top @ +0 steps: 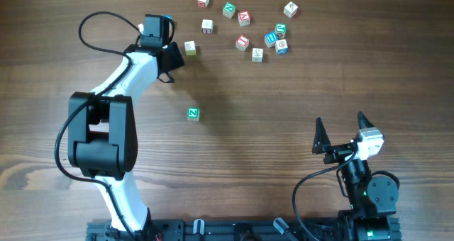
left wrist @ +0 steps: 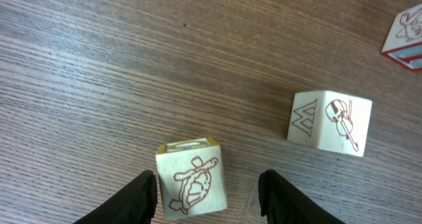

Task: Form a horizontal line
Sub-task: 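Place the green Z block down and open the left gripper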

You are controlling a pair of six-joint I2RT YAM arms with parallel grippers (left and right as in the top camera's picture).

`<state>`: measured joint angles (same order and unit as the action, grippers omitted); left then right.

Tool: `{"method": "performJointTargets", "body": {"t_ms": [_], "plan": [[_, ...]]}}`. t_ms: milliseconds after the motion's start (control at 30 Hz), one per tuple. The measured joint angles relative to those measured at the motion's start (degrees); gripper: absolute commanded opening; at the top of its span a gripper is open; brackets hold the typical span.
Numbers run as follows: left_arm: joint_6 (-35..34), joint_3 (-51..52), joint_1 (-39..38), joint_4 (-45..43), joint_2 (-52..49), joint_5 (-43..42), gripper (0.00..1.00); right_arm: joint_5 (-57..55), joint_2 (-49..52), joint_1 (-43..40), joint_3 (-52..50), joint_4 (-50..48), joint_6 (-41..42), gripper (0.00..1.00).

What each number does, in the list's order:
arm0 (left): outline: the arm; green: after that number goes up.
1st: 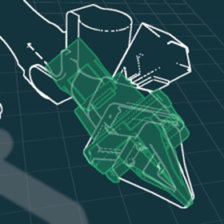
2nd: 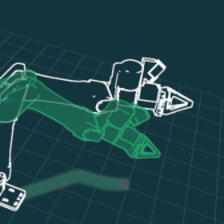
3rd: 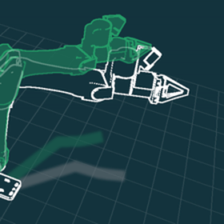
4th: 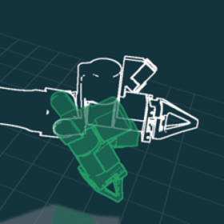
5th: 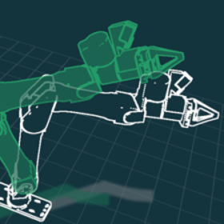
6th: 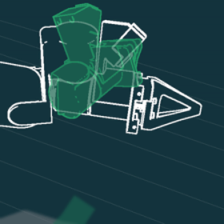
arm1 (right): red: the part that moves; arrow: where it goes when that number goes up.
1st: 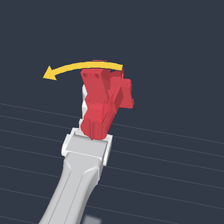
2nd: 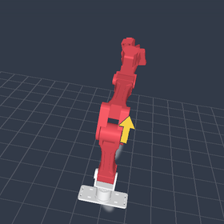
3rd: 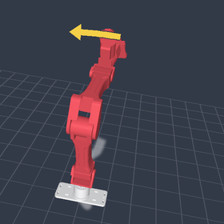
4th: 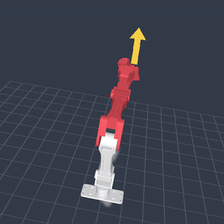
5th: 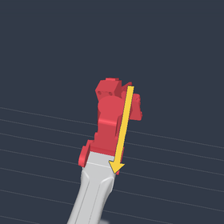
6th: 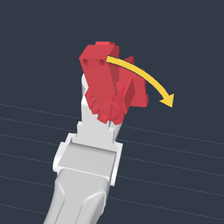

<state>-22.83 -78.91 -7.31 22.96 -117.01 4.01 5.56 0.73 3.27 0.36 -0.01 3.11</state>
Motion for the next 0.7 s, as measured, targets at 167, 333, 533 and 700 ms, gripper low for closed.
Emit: {"method": "performJointTargets", "body": {"t_ms": [167,333,533,700], "plan": [[-0.2,0.0,0.2,1.6,0.0,0.0,0.43,0.0,0.0,0.0,0.0,0.0,0.0,1.0],[-0.3,0.0,0.2,1.4,0.0,0.0,0.39,0.0,0.0,0.0,0.0,0.0,0.0,1.0],[-0.4,0.5,0.2,1.3,0.0,0.0,0.4,0.0,0.0,0.0,0.0,0.0,0.0,1.0],[-0.4,0.7,0.2,0.1,0.0,0.0,0.3,0.0,0.0,0.0,0.0,0.0,0.0,1.0]]}}
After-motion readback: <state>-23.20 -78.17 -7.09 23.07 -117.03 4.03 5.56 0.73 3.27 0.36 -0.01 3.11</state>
